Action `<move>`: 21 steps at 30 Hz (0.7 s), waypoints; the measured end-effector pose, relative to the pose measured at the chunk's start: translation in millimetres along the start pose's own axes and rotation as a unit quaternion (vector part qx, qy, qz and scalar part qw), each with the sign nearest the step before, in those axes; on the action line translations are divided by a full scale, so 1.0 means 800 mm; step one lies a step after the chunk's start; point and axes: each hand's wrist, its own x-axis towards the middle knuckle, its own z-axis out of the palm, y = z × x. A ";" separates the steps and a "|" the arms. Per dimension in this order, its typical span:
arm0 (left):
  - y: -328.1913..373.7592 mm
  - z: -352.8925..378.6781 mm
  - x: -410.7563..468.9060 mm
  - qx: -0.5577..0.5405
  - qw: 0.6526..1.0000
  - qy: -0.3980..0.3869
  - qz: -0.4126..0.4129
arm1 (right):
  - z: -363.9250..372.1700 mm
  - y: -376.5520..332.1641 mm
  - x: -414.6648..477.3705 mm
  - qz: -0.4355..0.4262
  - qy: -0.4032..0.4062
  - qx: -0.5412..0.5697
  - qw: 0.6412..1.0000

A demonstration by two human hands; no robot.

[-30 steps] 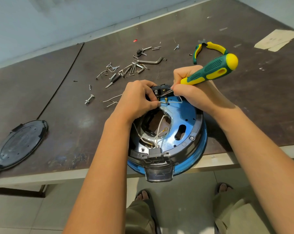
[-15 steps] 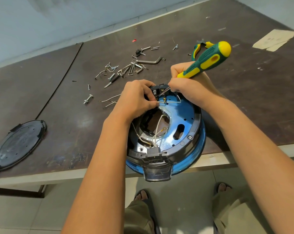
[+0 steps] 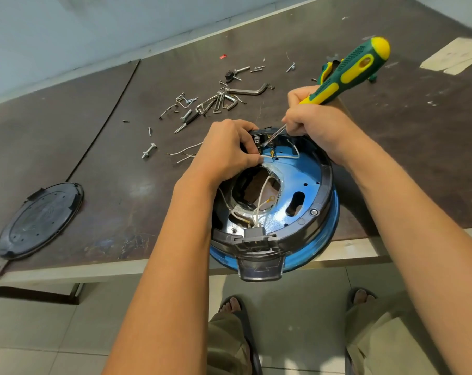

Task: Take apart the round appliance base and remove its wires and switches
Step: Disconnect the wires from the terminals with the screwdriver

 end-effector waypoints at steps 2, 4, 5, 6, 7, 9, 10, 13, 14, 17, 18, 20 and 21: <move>0.001 0.000 -0.001 0.002 1.000 0.002 0.000 | 0.002 -0.001 0.001 0.009 -0.009 0.022 1.000; 0.001 0.000 -0.001 0.005 1.000 0.002 0.000 | 0.003 0.000 0.004 0.020 -0.009 0.043 0.999; 0.002 0.000 -0.001 0.007 1.000 0.000 -0.001 | 0.003 0.000 0.005 0.025 -0.005 0.051 0.998; 0.002 0.000 -0.001 0.009 1.000 -0.002 -0.001 | 0.003 0.001 0.007 0.027 -0.002 0.057 0.998; 0.003 0.000 -0.001 0.011 1.000 -0.001 -0.002 | 0.003 0.002 0.008 0.027 -0.001 0.061 0.998; 0.003 -0.001 -0.001 0.015 1.000 0.002 -0.002 | 0.003 0.003 0.008 0.028 0.001 0.061 0.998; 0.003 -0.001 -0.001 0.016 1.000 0.003 -0.001 | 0.002 0.003 0.008 0.028 0.002 0.057 0.998; 0.003 0.000 -0.002 0.017 1.000 0.002 0.005 | -0.003 0.006 0.005 0.004 -0.001 0.021 1.000; 0.002 0.000 -0.001 0.018 1.000 0.003 0.005 | -0.005 0.007 0.002 -0.013 -0.010 0.002 1.000; 0.001 -0.001 -0.001 0.017 1.000 0.004 0.003 | -0.013 0.011 -0.006 -0.057 -0.050 -0.052 0.996; 0.000 -0.001 0.000 0.016 1.000 0.003 0.004 | -0.016 0.012 -0.007 -0.067 -0.065 -0.069 0.993; 0.000 0.000 0.000 0.016 1.000 0.003 0.005 | -0.018 0.010 -0.007 -0.085 -0.097 -0.093 0.987; 0.001 0.000 -0.001 0.018 1.000 0.004 0.006 | -0.018 0.008 -0.006 -0.092 -0.108 -0.100 0.985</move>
